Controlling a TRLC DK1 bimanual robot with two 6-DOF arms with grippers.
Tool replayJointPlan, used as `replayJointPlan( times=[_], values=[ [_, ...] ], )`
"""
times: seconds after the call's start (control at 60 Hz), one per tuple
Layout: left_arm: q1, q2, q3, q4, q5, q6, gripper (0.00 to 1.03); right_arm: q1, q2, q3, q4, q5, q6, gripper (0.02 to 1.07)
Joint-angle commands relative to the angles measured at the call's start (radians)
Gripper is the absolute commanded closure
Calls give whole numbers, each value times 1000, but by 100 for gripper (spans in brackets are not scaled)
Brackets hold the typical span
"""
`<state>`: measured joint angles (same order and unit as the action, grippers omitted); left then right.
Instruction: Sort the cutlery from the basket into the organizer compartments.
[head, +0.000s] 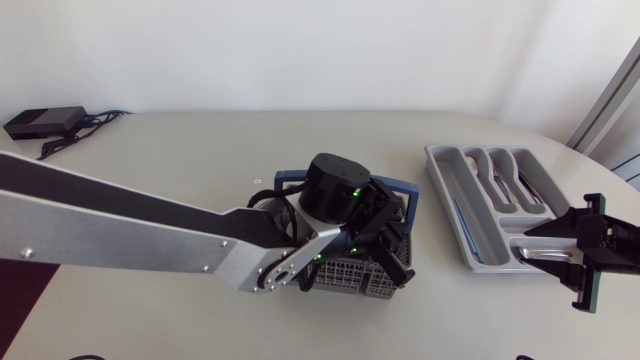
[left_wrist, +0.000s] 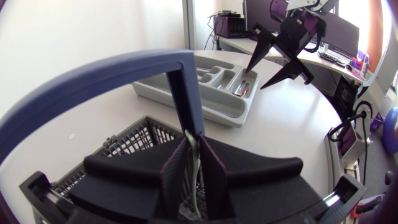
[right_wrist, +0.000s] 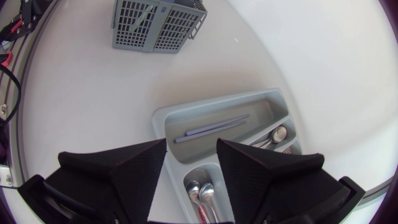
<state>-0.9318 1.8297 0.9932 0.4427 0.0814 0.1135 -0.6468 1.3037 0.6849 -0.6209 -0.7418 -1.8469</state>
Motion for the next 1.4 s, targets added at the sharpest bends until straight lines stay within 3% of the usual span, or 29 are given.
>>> replayJointPlan(
  times=[0.0, 0.05, 0.217, 0.883, 1.133, 1.383],
  values=[
    [-2, 33, 35, -9, 11, 8, 88, 7, 16, -25, 7, 2, 9, 47],
    [-2, 39, 38, -10, 11, 8, 93, 7, 17, -25, 10, 2, 11, 47],
    [2, 40, 35, -24, 11, 5, 96, 7, 17, -28, 10, 2, 11, 47],
    [42, -66, -108, 34, 32, -29, 96, 29, 2, -35, 15, 12, 40, 47],
    [57, -133, -185, 136, 35, -86, 96, 56, -18, -42, 23, 22, 69, 47],
    [73, -190, -185, 139, 86, -153, 96, 72, -24, -47, 32, 30, 91, 47]
  ],
)
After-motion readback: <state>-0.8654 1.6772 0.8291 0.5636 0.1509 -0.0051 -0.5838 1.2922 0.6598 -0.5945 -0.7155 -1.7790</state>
